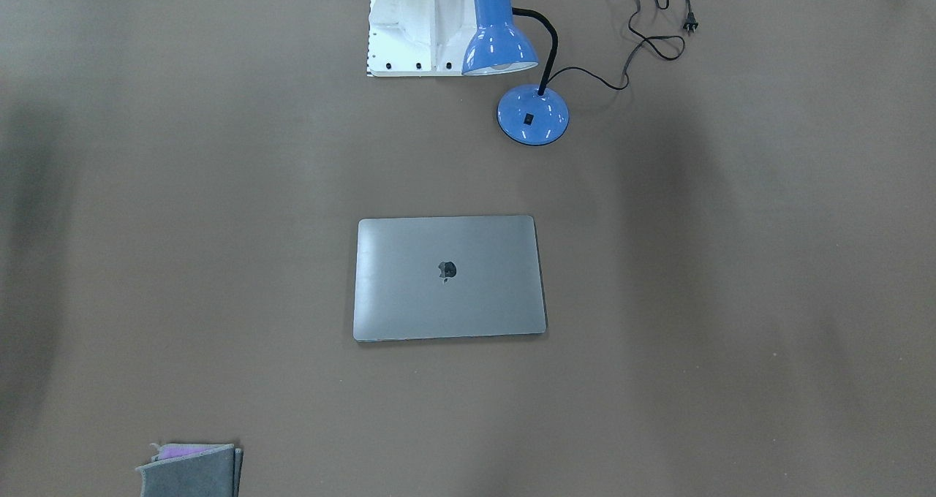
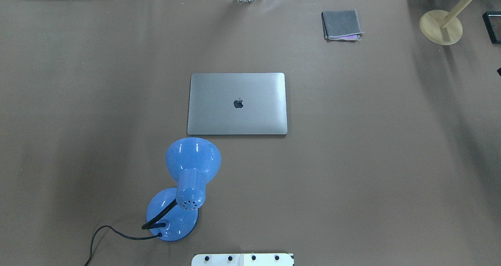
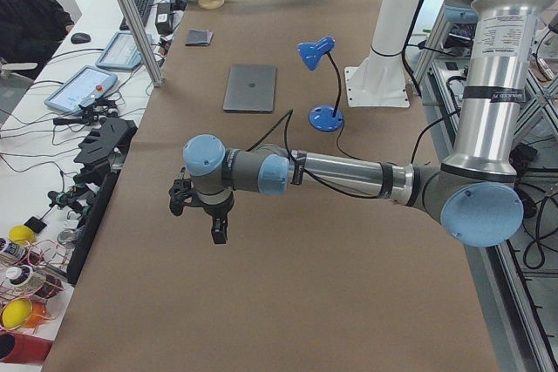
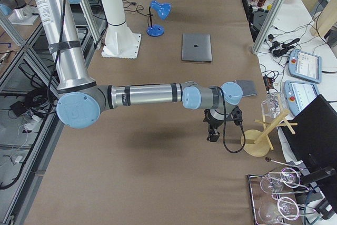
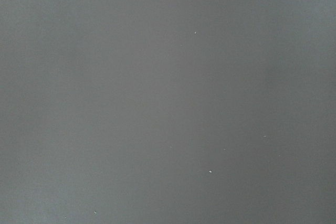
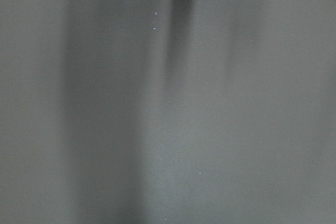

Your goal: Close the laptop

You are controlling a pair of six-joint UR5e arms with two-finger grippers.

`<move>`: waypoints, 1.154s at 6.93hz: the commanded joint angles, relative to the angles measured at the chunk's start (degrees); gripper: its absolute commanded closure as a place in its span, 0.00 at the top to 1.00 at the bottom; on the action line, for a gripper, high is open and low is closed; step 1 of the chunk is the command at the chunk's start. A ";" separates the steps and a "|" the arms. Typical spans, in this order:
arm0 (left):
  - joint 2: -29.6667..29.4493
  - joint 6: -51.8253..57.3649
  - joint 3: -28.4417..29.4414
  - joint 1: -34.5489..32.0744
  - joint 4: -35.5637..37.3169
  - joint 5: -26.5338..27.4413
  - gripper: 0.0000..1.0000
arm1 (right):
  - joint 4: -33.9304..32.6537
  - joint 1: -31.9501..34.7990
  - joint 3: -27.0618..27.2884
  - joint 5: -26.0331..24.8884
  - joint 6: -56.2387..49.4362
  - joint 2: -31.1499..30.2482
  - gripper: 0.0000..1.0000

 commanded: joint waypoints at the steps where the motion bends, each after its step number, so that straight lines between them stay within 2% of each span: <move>1: -0.04 0.83 1.53 -0.45 -0.16 -0.71 0.98 | -0.29 0.90 0.42 2.05 0.07 0.00 1.00; 8: -0.47 0.22 1.45 -0.36 -0.07 -0.62 0.98 | -0.29 0.90 0.42 1.44 0.07 0.18 1.00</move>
